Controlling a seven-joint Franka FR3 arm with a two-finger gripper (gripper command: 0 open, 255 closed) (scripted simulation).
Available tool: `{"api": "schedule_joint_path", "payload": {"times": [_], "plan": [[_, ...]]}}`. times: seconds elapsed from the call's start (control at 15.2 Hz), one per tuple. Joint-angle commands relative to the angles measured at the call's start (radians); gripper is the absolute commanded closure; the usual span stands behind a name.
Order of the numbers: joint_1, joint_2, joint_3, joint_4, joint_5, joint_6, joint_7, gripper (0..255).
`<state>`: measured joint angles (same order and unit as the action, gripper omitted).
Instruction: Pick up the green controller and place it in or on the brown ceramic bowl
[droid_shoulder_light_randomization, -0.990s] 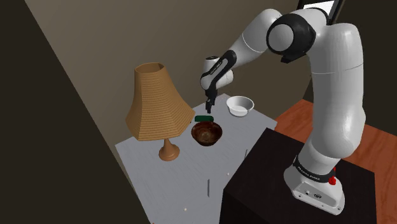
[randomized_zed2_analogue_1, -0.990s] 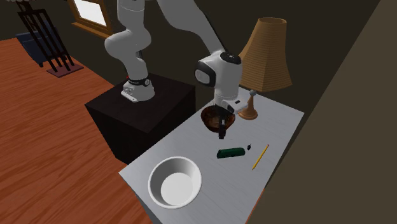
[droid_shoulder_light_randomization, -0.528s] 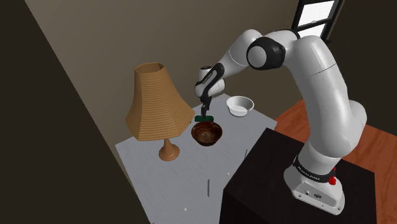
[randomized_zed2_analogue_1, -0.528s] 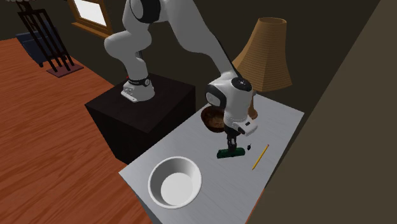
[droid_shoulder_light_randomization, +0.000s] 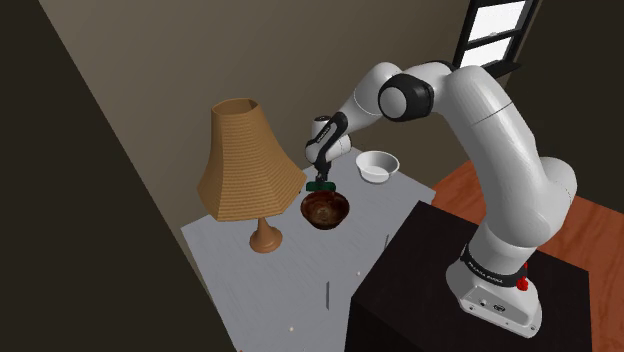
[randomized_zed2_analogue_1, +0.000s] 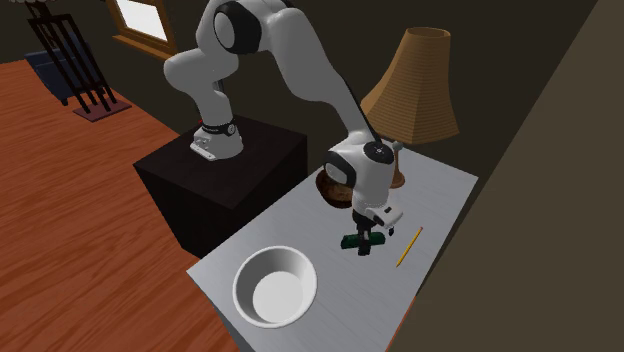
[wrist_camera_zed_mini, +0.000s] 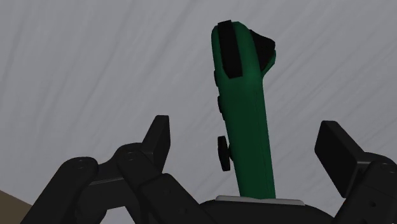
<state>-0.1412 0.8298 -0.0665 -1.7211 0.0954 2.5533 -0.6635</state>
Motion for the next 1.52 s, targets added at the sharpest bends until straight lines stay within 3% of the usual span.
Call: {"api": "schedule_joint_path", "payload": {"times": [0.0, 0.4, 0.46, 1.06, 1.45], "plan": [[0.000, 0.007, 0.001, 0.002, 0.001, 0.006, 0.000, 0], [0.000, 0.007, 0.001, 0.002, 0.001, 0.006, 0.000, 0], [0.000, 0.007, 0.001, 0.002, 0.001, 0.006, 0.000, 255], [0.000, 0.007, 0.001, 0.002, 0.001, 0.006, 0.000, 255], [0.004, -0.062, -0.005, -0.026, -0.004, -0.036, 0.002, 255]]}}
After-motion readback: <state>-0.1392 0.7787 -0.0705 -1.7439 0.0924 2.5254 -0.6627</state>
